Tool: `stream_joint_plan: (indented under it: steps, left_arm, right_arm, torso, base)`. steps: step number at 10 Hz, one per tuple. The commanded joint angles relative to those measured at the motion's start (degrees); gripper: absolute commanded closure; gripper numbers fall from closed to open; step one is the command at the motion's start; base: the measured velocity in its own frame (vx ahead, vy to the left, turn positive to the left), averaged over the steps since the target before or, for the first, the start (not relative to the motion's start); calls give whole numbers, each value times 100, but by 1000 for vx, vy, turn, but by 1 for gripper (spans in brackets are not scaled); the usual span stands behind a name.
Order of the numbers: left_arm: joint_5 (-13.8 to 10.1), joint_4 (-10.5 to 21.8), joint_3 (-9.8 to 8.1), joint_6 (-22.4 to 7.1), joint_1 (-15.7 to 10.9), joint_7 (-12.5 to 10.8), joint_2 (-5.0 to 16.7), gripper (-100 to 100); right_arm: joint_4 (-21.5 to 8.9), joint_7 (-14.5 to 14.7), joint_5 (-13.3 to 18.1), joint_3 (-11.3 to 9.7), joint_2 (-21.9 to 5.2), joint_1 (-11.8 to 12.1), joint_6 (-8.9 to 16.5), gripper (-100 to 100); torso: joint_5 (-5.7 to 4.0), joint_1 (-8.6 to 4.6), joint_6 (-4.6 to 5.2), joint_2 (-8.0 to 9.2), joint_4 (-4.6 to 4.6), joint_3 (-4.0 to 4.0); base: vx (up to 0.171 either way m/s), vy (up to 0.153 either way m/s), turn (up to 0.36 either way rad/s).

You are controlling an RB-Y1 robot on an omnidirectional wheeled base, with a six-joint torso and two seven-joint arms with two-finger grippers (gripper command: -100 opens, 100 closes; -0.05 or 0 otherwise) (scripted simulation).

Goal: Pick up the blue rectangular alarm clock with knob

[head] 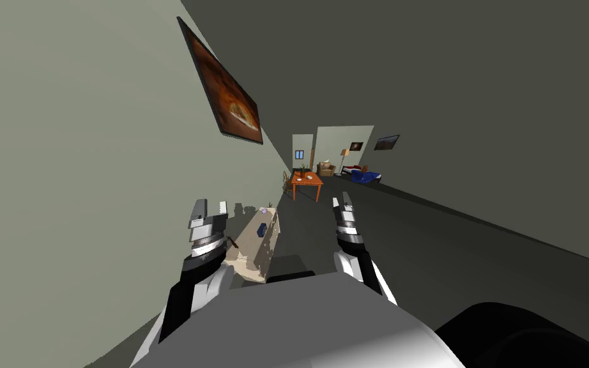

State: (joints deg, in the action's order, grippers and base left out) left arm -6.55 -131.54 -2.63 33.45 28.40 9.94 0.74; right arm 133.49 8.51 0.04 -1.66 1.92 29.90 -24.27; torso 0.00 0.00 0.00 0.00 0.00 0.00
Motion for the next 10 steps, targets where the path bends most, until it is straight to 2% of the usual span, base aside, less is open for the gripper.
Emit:
stream_joint_plan:
  steps: [1,5,6,8,9,10]
  left_arm:
    - [-68,136,120,-30,111,-203,197,-100]
    - [-296,597,502,-127,483,-825,721,-100]
    - [-296,597,502,-127,483,-905,721,-100]
    - [-453,931,744,-198,744,-1289,1047,-100]
    - [-453,946,744,-198,744,-1415,1047,-100]
    - [-537,1147,872,-238,890,-1571,1214,-100]
  right_arm:
    - [0,0,0,0,0,0,0,0]
    - [0,0,0,0,0,1,0,0]
    - [0,0,0,0,0,1,0,0]
    - [0,0,0,0,0,1,0,0]
    - [0,0,0,0,0,1,0,0]
    - [0,0,0,0,0,1,0,0]
  torso:
    - [0,0,0,0,0,0]
    - [0,-2,0,-42,-10,-25]
    - [-1,-6,0,-49,-11,-28]
    - [-1,-5,0,-37,-9,-21]
    - [-1,-6,0,-44,-10,-26]
    - [-1,-6,0,-38,-9,-23]
  base:
    - [43,0,-26]
    - [108,-12,-37]
    - [94,-17,-15]
    - [107,-17,-48]
    - [94,-11,-18]
    - [91,-9,-42]
